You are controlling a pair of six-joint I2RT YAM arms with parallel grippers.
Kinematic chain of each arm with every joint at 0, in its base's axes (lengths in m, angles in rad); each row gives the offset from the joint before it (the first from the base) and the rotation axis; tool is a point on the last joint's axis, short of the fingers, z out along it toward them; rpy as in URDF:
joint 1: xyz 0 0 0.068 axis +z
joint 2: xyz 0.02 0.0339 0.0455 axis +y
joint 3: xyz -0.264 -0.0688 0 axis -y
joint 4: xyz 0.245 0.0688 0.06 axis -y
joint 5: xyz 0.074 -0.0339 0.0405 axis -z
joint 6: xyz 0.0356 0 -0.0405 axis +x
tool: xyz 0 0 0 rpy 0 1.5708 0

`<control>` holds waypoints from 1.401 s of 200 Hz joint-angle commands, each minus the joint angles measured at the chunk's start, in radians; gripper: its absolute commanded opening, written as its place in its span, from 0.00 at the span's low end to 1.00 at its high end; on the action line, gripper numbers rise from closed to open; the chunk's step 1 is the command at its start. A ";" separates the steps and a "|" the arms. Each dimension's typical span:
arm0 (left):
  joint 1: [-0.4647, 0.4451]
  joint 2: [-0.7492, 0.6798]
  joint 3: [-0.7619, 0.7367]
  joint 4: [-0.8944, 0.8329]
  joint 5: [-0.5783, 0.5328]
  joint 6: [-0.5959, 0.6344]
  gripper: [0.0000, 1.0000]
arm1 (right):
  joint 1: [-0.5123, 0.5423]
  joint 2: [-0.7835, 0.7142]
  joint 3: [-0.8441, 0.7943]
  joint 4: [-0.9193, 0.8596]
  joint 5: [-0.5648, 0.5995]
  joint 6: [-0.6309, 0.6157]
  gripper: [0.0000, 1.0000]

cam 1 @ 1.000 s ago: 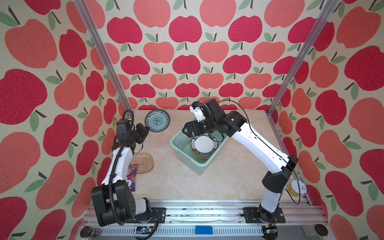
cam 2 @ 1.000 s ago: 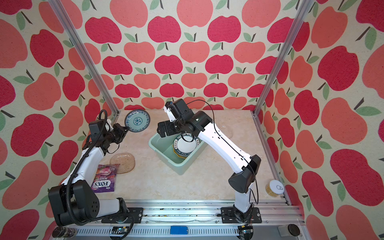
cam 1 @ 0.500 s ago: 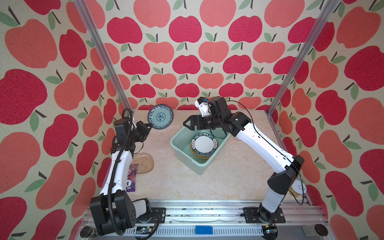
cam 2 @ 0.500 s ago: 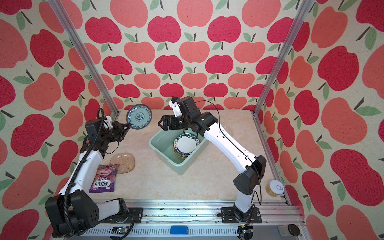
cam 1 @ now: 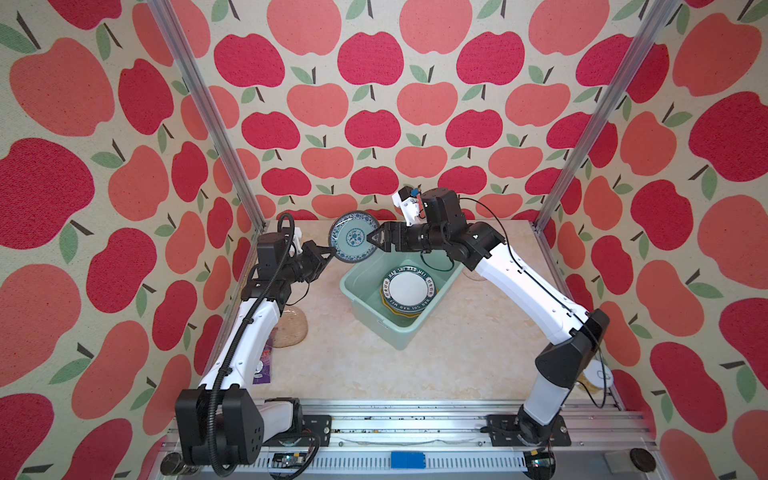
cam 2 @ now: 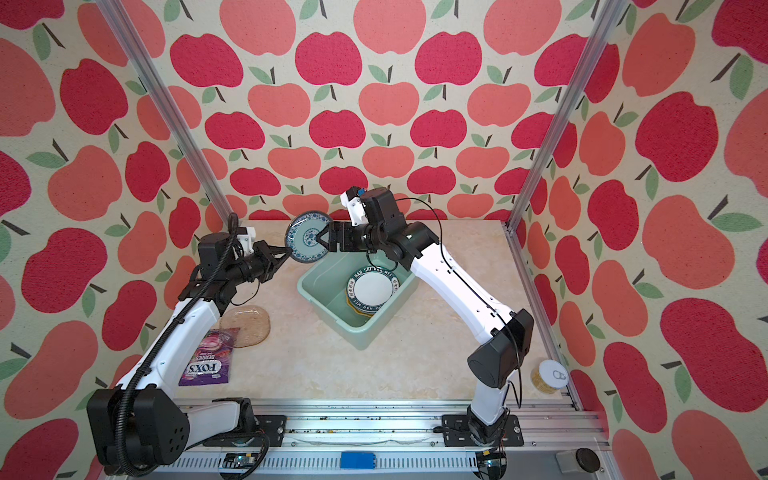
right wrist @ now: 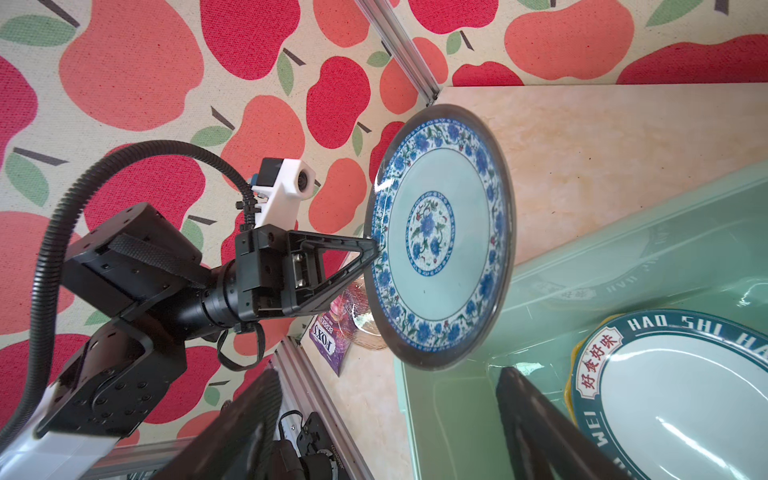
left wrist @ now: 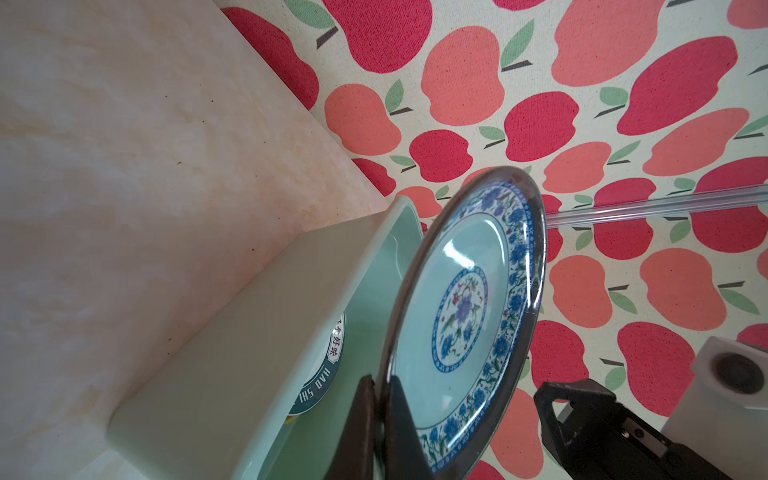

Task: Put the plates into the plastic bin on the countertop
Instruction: 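Carry the floral plate over the bin with the left gripper while the right approaches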

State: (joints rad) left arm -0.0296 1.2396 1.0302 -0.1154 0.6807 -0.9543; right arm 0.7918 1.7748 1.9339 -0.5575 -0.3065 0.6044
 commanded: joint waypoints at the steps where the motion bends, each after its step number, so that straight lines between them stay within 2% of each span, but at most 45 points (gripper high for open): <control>1: -0.034 -0.017 0.058 0.014 -0.019 -0.017 0.00 | -0.018 -0.020 -0.043 0.025 -0.006 0.018 0.82; 42: -0.099 -0.020 0.079 -0.004 -0.039 -0.018 0.00 | -0.039 -0.057 -0.109 0.042 0.006 0.020 0.77; 58: -0.121 -0.017 0.080 -0.009 -0.045 -0.020 0.00 | -0.043 -0.066 -0.124 0.052 0.002 0.023 0.71; 126: -0.191 -0.010 0.096 -0.033 -0.075 -0.020 0.00 | -0.065 -0.118 -0.169 0.087 0.009 0.037 0.57; 151: -0.209 0.003 0.113 -0.039 -0.078 -0.018 0.00 | -0.073 -0.134 -0.195 0.096 0.005 0.039 0.48; 246: -0.263 0.058 0.187 -0.029 -0.071 -0.035 0.00 | -0.091 -0.197 -0.273 0.133 0.006 0.052 0.00; 263: -0.265 0.061 0.191 -0.017 -0.067 -0.037 0.00 | -0.095 -0.211 -0.278 0.130 0.012 0.051 0.00; 273: -0.265 0.057 0.182 0.006 -0.062 -0.039 0.10 | -0.098 -0.220 -0.282 0.133 0.019 0.052 0.00; 280: -0.265 0.054 0.173 0.025 -0.057 -0.041 0.20 | -0.101 -0.228 -0.286 0.132 0.022 0.053 0.00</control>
State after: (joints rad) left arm -0.2939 1.2911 1.1782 -0.1482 0.6216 -0.9707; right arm 0.6952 1.5898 1.6691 -0.4297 -0.3054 0.6922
